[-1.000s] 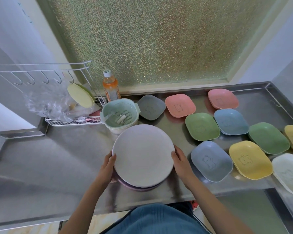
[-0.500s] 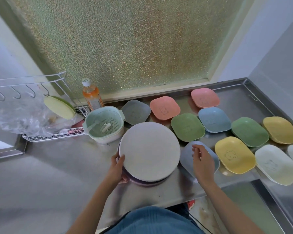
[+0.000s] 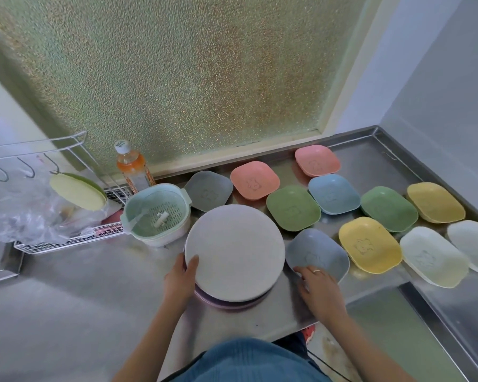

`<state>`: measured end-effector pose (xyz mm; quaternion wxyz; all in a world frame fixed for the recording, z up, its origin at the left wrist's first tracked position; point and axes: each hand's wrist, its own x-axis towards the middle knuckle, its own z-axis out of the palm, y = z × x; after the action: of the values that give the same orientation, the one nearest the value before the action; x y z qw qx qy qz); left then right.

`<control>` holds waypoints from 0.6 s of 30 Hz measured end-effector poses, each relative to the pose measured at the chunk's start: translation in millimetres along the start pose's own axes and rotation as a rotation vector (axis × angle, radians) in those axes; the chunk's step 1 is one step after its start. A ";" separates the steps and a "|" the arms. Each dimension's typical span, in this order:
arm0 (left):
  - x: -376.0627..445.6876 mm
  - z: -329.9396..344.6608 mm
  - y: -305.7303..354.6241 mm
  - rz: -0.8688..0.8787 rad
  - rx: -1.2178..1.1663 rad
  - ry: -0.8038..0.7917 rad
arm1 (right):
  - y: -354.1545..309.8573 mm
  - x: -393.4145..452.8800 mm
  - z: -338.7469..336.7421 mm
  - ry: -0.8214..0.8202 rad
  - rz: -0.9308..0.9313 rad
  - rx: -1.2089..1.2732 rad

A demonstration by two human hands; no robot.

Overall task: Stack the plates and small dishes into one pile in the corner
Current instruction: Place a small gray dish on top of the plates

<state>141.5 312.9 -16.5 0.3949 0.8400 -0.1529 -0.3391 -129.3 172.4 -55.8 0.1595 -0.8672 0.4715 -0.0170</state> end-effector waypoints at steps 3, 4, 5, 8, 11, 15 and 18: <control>-3.3 0.3 0.6 0.015 -0.026 -0.011 | -4.9 0.6 0.0 0.016 0.084 0.046; -3.2 0.5 0.4 0.017 -0.028 -0.012 | -6.7 0.6 -1.3 0.079 0.120 0.099; -3.8 0.6 0.5 0.020 -0.034 -0.014 | -8.0 0.4 -3.6 0.160 0.141 0.144; -5.8 1.3 0.6 0.042 -0.073 -0.016 | -15.0 0.3 -15.7 0.384 0.073 0.205; -8.3 3.1 2.0 0.060 -0.081 -0.009 | -35.6 4.9 -31.4 0.498 -0.111 0.214; -10.4 5.1 4.3 0.058 -0.109 -0.006 | -81.8 14.9 -41.7 0.532 -0.433 0.240; -11.3 4.5 2.3 0.058 -0.099 -0.007 | -109.4 20.0 -35.6 0.376 -0.616 0.212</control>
<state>130.2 314.9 -11.8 0.4450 0.8135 -0.1617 -0.3378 -35.8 201.8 7.5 0.1465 -0.9287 0.2053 -0.2719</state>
